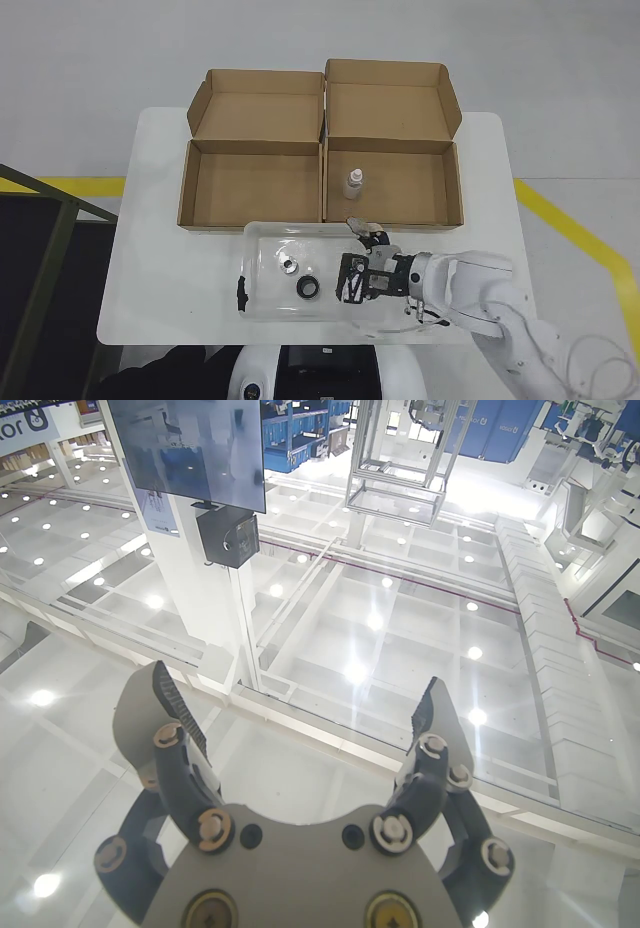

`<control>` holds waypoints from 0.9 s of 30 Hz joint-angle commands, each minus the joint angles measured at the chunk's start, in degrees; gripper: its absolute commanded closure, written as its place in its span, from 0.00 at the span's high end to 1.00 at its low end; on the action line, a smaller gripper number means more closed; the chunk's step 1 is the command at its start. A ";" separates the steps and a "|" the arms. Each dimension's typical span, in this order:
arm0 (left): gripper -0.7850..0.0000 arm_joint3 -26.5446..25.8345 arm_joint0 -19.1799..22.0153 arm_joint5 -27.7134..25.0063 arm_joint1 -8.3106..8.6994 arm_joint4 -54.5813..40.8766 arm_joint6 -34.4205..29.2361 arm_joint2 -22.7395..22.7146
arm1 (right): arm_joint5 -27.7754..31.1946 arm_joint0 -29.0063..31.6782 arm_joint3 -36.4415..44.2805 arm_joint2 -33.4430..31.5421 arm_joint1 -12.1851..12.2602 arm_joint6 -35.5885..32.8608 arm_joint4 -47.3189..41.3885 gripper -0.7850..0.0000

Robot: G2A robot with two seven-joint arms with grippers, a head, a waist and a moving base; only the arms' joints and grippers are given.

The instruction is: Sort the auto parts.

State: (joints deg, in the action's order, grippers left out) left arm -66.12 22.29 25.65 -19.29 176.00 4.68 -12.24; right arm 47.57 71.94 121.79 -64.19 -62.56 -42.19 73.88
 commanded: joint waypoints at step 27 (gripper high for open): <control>1.00 0.00 0.00 0.00 0.00 0.00 0.00 0.00 | -0.12 -7.41 -8.91 11.16 -0.15 -14.63 -4.01 1.00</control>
State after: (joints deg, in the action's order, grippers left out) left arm -66.12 22.29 25.65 -19.29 176.00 4.68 -12.24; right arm 47.68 64.74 113.19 -53.32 -62.73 -56.62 69.84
